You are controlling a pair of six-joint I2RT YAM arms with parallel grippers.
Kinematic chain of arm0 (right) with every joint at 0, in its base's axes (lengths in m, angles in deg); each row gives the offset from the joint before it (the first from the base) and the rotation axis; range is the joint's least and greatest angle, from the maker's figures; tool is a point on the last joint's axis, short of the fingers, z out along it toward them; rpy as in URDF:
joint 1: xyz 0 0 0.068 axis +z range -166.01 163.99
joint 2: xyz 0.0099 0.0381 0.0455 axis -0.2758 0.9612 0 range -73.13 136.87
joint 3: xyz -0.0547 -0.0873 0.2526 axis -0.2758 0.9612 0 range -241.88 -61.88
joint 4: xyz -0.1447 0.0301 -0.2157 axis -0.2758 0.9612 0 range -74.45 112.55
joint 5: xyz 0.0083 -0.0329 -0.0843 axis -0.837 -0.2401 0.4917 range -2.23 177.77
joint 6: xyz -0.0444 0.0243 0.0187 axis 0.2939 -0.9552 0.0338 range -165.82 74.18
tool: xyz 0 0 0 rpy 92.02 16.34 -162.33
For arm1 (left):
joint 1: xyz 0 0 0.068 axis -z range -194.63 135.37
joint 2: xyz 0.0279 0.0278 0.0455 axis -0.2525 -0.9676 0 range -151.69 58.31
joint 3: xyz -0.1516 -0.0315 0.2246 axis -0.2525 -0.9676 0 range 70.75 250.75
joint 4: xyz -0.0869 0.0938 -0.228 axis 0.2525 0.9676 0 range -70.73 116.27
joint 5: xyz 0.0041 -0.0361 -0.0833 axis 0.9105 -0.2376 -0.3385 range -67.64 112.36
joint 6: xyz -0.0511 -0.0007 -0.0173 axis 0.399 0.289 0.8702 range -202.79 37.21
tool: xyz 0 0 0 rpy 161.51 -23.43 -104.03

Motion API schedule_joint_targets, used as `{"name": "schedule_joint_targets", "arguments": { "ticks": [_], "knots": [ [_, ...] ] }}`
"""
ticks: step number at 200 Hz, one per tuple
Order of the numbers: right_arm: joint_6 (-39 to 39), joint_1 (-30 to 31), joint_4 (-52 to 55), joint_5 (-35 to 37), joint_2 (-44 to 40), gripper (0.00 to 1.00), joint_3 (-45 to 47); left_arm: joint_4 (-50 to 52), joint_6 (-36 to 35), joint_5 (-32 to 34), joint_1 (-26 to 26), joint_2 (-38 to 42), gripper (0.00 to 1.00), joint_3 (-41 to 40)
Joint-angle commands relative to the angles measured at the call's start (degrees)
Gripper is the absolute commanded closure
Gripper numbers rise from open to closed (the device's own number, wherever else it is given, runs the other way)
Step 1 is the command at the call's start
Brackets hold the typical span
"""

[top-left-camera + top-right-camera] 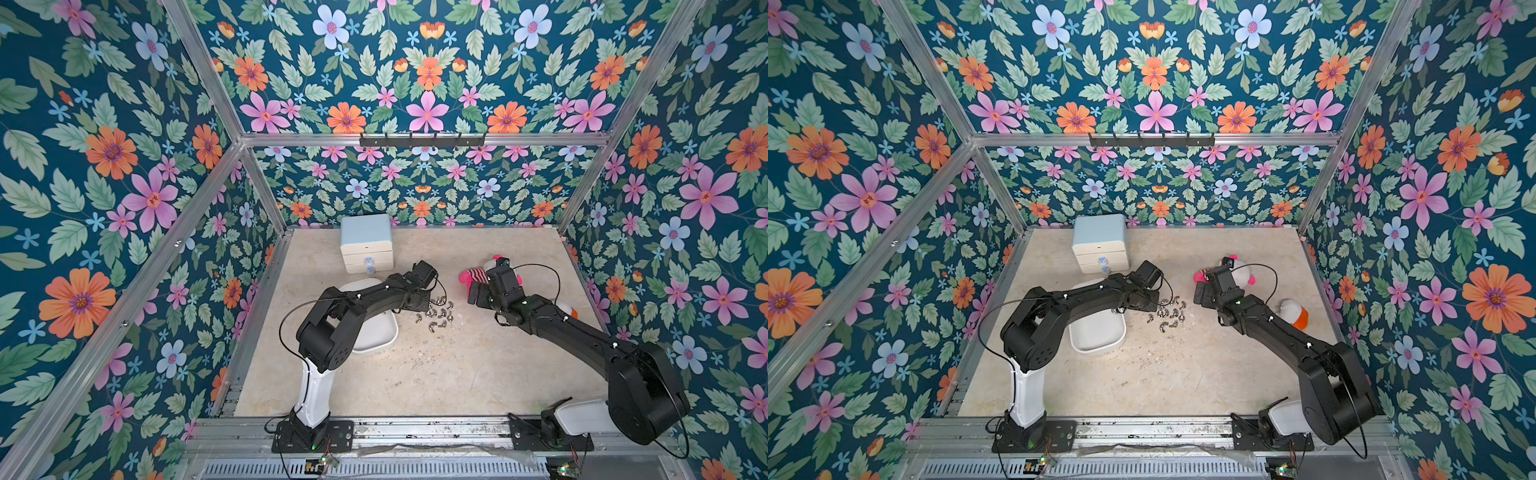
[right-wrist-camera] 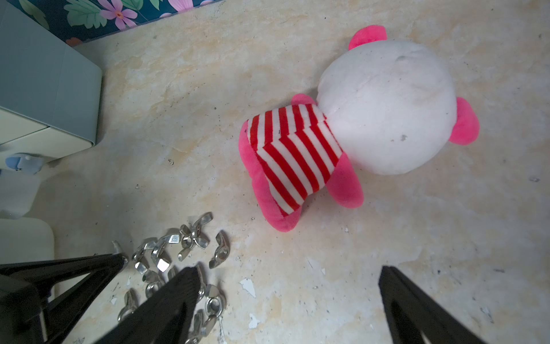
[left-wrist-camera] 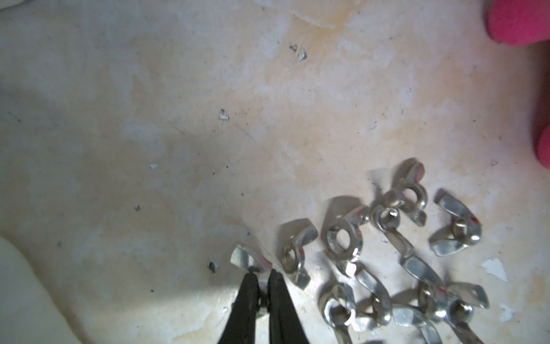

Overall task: Take out the wing nut from the storage box
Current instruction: Place the wing nut at the center of the board.

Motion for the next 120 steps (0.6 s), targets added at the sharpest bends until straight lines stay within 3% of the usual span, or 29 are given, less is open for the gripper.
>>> {"name": "schedule_joint_targets", "arguments": {
  "ticks": [1,100,120],
  "knots": [
    [-0.5,0.0,-0.2,0.5,-0.3,0.01,0.3,-0.3,0.2,-0.2,0.1,0.0,0.92,-0.1],
    [-0.6,0.1,-0.6,0.1,-0.2,0.01,0.5,1.1,1.7,0.0,0.4,-0.3,0.91,-1.1],
    [-0.6,0.0,-0.6,0.2,-0.3,0.01,0.5,1.3,2.0,0.3,0.4,-0.4,0.82,-1.1]
  ]
}}
